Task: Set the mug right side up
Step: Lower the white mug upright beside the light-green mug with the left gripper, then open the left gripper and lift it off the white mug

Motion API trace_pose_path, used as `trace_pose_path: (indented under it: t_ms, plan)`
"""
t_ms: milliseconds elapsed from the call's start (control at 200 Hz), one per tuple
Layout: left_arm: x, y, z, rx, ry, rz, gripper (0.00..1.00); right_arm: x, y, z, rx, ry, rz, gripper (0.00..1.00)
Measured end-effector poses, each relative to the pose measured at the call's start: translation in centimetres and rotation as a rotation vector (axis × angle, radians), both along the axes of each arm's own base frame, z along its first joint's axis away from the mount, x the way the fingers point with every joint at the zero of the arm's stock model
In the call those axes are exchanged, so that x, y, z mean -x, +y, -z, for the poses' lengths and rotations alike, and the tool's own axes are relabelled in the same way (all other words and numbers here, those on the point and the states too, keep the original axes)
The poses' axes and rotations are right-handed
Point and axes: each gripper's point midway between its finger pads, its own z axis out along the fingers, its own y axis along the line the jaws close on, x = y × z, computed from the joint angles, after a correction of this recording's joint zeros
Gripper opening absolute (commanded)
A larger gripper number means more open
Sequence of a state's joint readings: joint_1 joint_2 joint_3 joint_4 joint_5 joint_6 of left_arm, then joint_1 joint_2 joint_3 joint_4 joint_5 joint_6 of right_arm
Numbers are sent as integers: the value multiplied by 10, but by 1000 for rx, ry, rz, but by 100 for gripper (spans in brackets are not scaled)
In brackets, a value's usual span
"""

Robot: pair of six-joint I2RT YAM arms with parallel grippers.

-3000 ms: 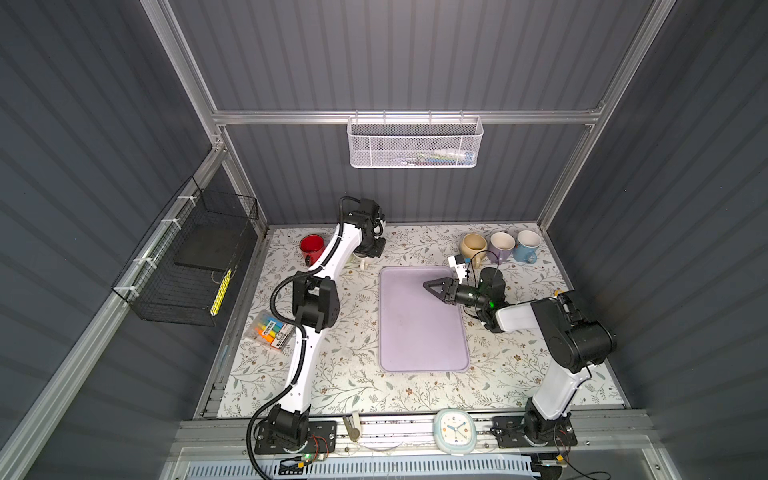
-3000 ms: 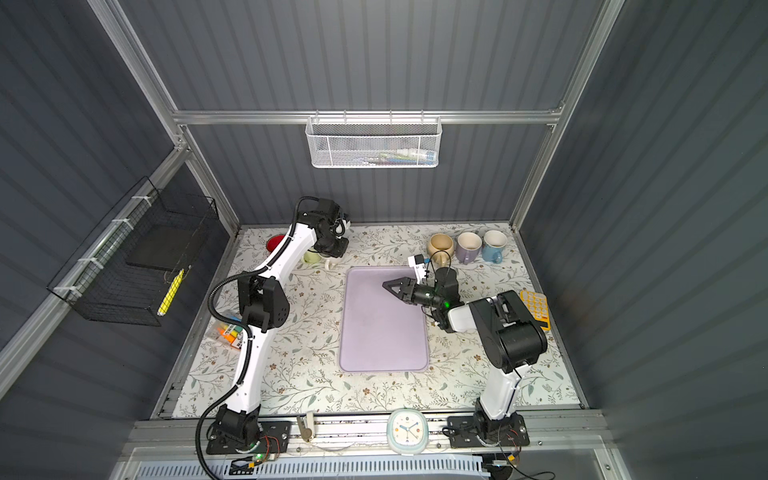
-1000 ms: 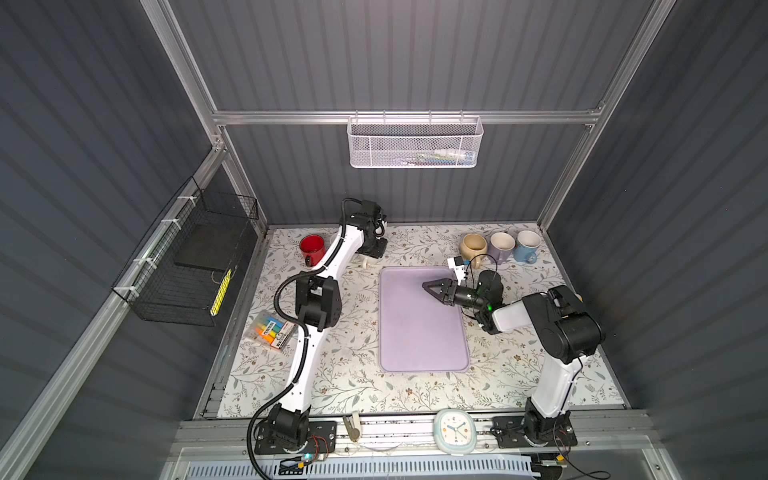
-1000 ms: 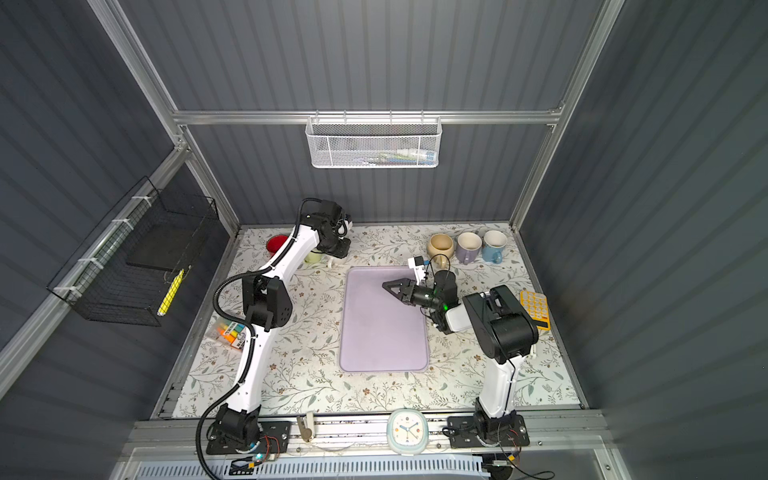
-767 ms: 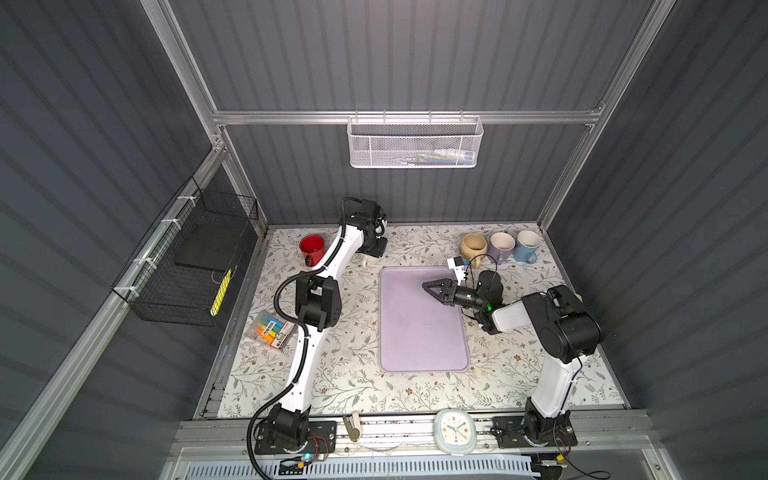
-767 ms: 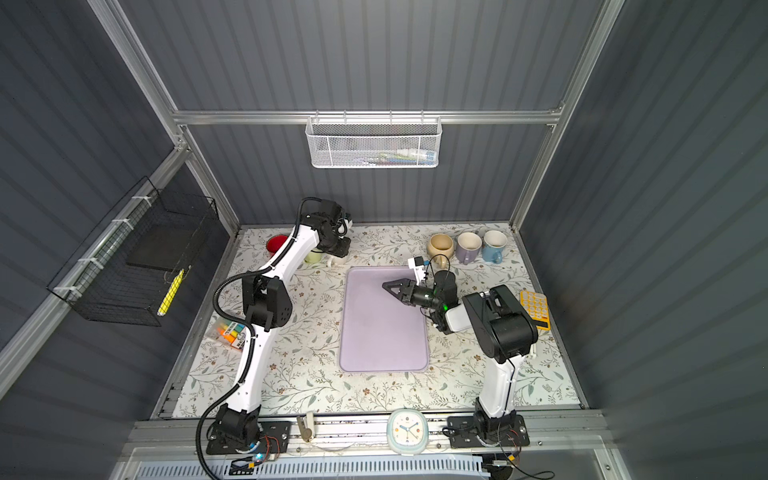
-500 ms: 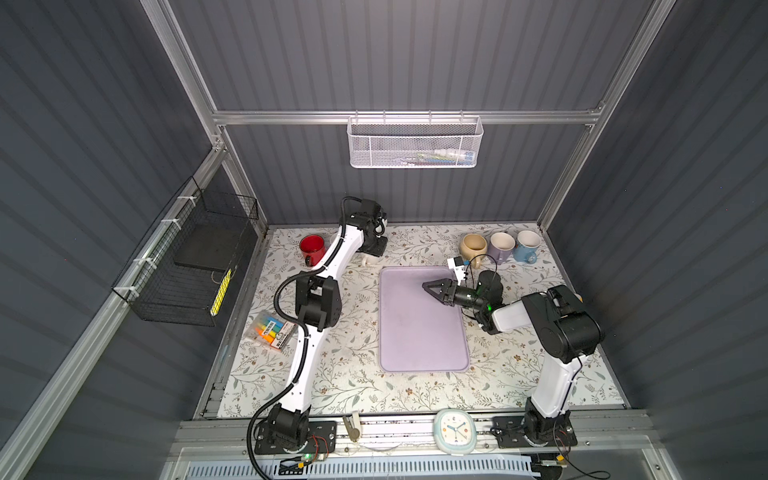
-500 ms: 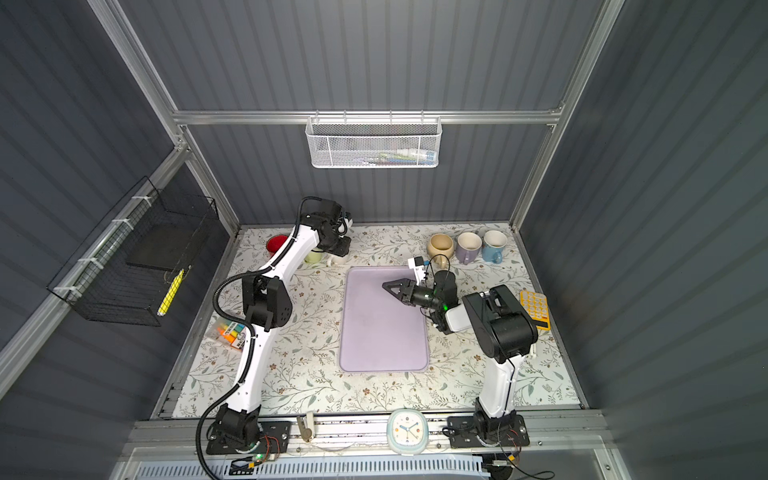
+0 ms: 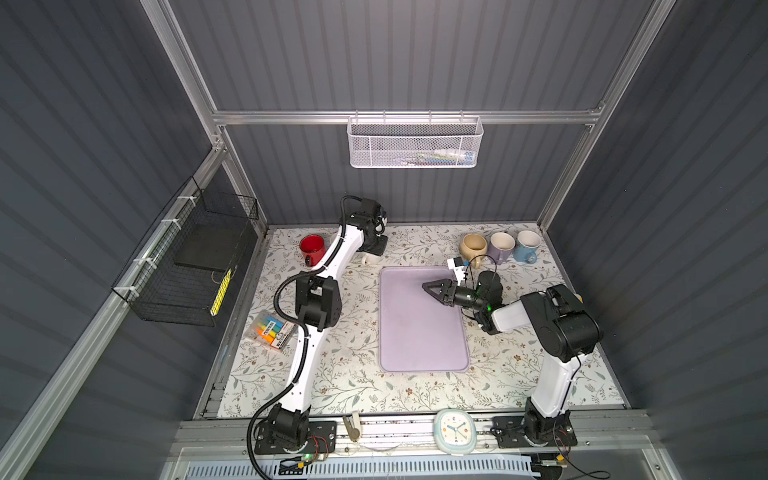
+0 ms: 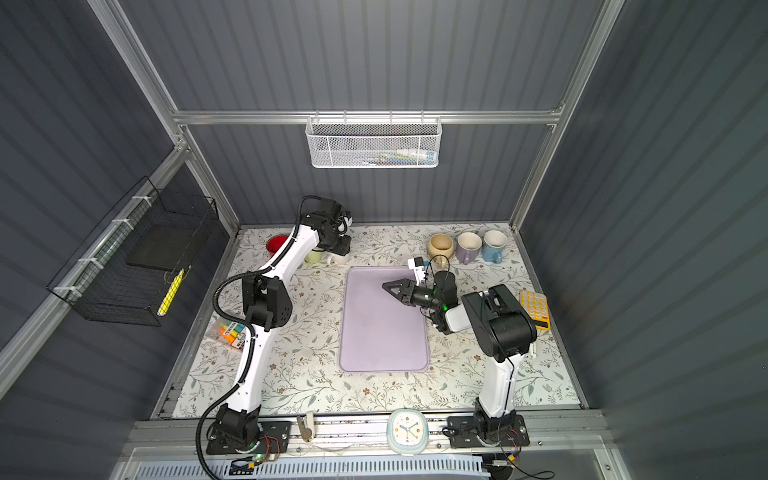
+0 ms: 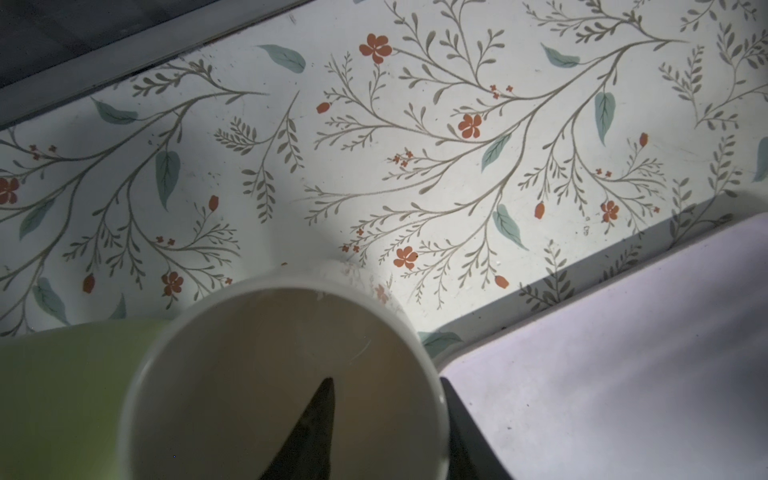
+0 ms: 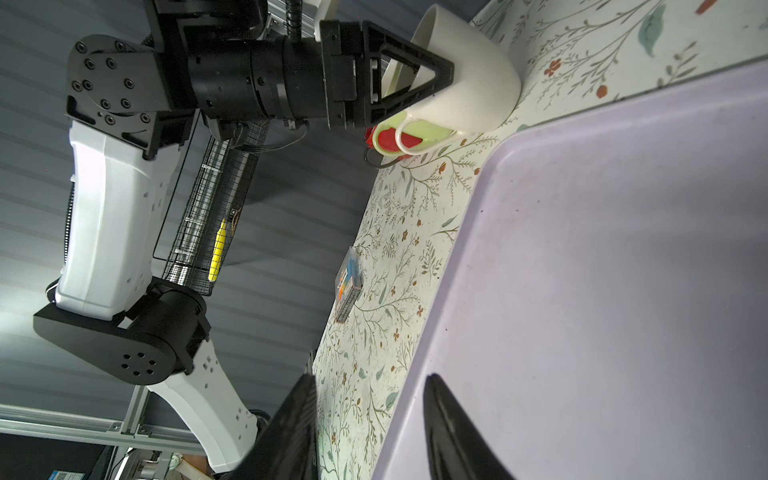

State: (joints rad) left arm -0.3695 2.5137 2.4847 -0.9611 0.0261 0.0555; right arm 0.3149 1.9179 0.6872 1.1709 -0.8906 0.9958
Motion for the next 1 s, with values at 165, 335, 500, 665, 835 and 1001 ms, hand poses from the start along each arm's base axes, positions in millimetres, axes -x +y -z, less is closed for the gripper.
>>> trace_pose_path:
  t_ms: [165, 335, 500, 665, 835, 1001]
  plan:
    - [-2, -1, -1, 3, -7, 1, 44, 0, 0, 2, 0, 6, 0, 45]
    - [-3, -1, -2, 6, -14, 1, 44, 0, 0, 2, -2, 10, 1, 45]
    - [-3, -2, -2, 8, -14, 3, 48, 0, 0, 2, -3, 13, 1, 46]
    - [-3, -2, -2, 8, -14, 3, 51, 0, 0, 2, -3, 13, 2, 47]
    - [-2, -3, -2, 15, -12, 12, 59, 0, 0, 2, -3, 13, 2, 50]
    - [-2, -4, -2, 19, -14, 17, 65, 0, 0, 2, -3, 14, 2, 55]
